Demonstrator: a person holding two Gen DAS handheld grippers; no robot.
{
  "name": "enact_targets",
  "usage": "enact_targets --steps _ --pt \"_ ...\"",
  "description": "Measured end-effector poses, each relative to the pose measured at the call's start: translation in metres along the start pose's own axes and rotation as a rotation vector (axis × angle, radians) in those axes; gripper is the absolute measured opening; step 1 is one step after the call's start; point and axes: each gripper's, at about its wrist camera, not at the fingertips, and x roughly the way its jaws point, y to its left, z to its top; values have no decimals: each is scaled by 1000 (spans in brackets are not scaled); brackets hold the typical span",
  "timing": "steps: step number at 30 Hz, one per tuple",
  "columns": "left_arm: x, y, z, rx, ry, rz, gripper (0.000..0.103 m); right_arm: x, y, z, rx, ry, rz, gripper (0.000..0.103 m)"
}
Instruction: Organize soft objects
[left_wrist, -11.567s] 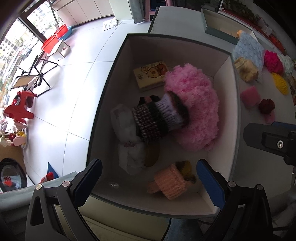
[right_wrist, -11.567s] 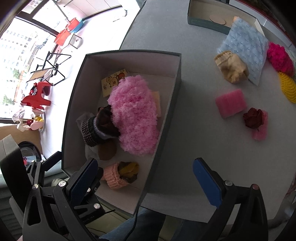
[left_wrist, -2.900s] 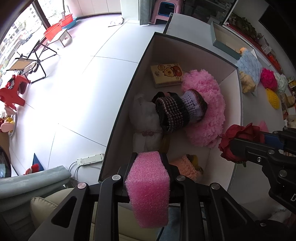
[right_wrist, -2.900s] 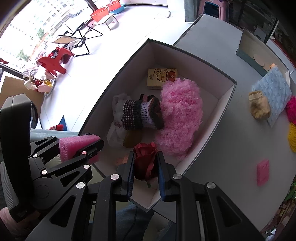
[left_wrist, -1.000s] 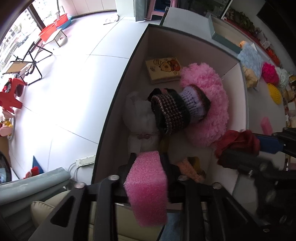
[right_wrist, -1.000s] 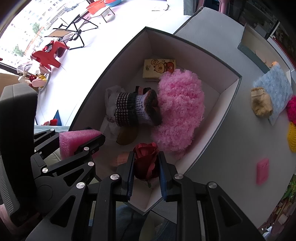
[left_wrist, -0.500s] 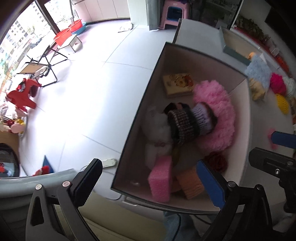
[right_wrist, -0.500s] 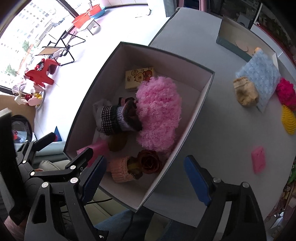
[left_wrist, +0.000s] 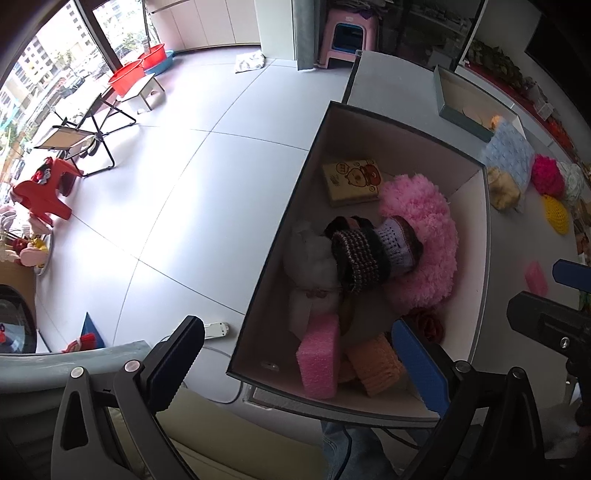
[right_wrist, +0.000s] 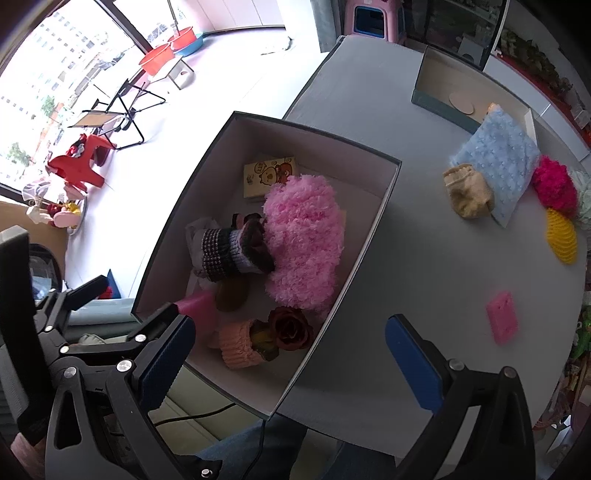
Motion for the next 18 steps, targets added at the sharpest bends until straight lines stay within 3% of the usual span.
enact_targets --steps 18 --pt "-5 0 -5 13 -4 -12 102 -4 12 -1 -43 -3 -37 103"
